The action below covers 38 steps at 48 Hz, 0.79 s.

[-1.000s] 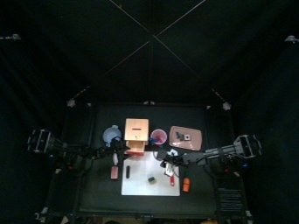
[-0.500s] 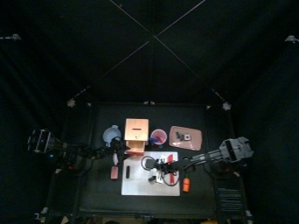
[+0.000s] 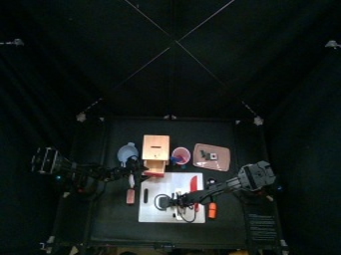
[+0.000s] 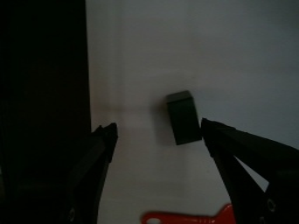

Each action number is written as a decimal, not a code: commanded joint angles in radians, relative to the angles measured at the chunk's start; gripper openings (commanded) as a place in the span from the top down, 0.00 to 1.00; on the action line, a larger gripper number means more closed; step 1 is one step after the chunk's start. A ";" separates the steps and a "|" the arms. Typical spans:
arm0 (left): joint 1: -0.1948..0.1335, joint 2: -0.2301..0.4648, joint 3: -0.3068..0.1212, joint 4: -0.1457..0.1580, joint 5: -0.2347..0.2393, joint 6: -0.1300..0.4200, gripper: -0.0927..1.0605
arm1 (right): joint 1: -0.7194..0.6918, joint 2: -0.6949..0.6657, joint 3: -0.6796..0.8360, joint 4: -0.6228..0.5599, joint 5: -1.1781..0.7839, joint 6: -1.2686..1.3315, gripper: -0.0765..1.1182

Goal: Place sushi on board then cut the sushi with the knife then place the pieces on the plate
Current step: Place the 4 sushi pieces on the plate

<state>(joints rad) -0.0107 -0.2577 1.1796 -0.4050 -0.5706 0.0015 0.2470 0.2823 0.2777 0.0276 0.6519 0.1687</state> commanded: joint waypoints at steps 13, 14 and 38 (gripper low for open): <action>0.002 -0.002 -0.006 0.000 -0.003 -0.002 0.17 | -0.012 0.002 -0.038 -0.044 -0.002 0.000 0.12; 0.002 -0.003 -0.006 0.000 -0.003 -0.002 0.17 | -0.012 0.002 -0.037 -0.044 0.000 0.000 0.15; 0.000 -0.002 -0.002 -0.002 -0.003 -0.003 0.17 | -0.081 -0.179 0.058 -0.052 0.144 0.060 0.47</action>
<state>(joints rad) -0.0092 -0.2577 1.1888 -0.4065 -0.5706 -0.0015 0.2010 0.2178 0.3007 -0.0215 0.7747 0.2071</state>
